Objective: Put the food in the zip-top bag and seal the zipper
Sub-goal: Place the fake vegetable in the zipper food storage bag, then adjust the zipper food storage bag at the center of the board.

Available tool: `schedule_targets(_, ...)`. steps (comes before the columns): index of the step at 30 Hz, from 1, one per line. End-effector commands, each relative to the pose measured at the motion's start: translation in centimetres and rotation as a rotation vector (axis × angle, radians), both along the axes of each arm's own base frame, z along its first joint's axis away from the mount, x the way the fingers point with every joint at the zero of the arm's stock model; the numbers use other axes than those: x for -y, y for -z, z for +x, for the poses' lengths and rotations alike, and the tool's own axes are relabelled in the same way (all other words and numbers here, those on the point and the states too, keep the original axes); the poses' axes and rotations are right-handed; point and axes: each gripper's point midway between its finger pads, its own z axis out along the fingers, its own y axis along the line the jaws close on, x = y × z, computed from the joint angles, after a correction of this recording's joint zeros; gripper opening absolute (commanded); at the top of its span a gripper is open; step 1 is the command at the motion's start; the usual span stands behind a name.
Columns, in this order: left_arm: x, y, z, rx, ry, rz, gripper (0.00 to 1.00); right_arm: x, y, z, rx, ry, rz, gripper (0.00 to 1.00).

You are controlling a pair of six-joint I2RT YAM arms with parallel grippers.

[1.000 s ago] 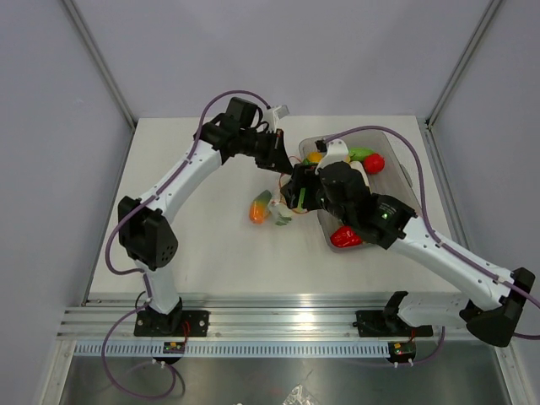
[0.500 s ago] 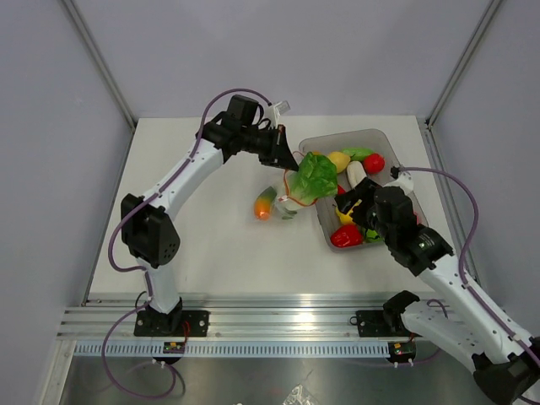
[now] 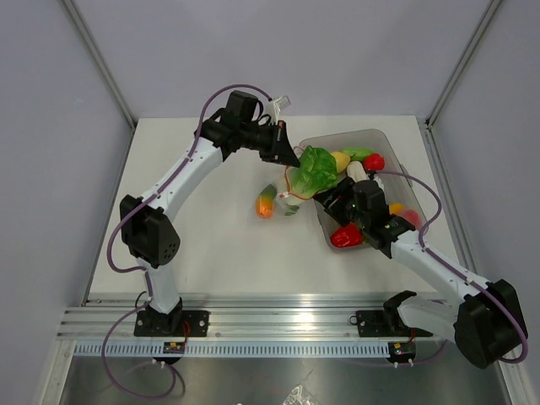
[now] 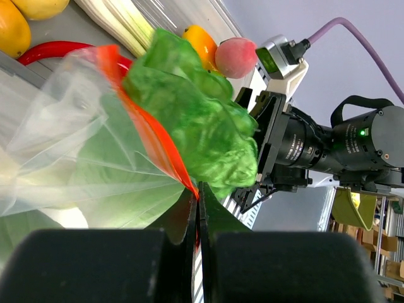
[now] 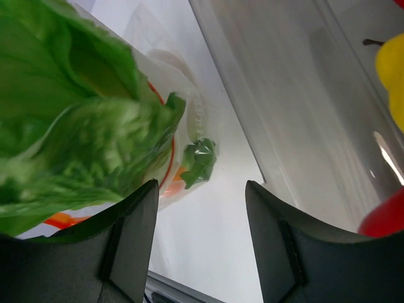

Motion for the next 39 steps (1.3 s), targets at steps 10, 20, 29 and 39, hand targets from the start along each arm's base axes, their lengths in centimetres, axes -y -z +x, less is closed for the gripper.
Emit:
schedule_targets(10, 0.1, -3.8, -0.4, 0.088, 0.038, -0.071, 0.0, -1.2, -4.0, 2.2, 0.119, 0.025, 0.124, 0.62)
schedule_targets(20, -0.1, -4.6, -0.8, 0.099, 0.04, -0.083, 0.0, -2.9, -2.1, 4.2, 0.082, -0.011, 0.118, 0.24)
schedule_targets(29, -0.5, -4.8, -1.0, 0.102, 0.035, -0.084, 0.0, -4.6, -4.9, 5.1, 0.179, -0.074, 0.191, 0.24)
schedule_targets(39, -0.8, -5.1, -1.0, 0.106, 0.034, -0.091, 0.0, -5.5, -4.7, 4.6, 0.159, -0.122, 0.216, 0.08)
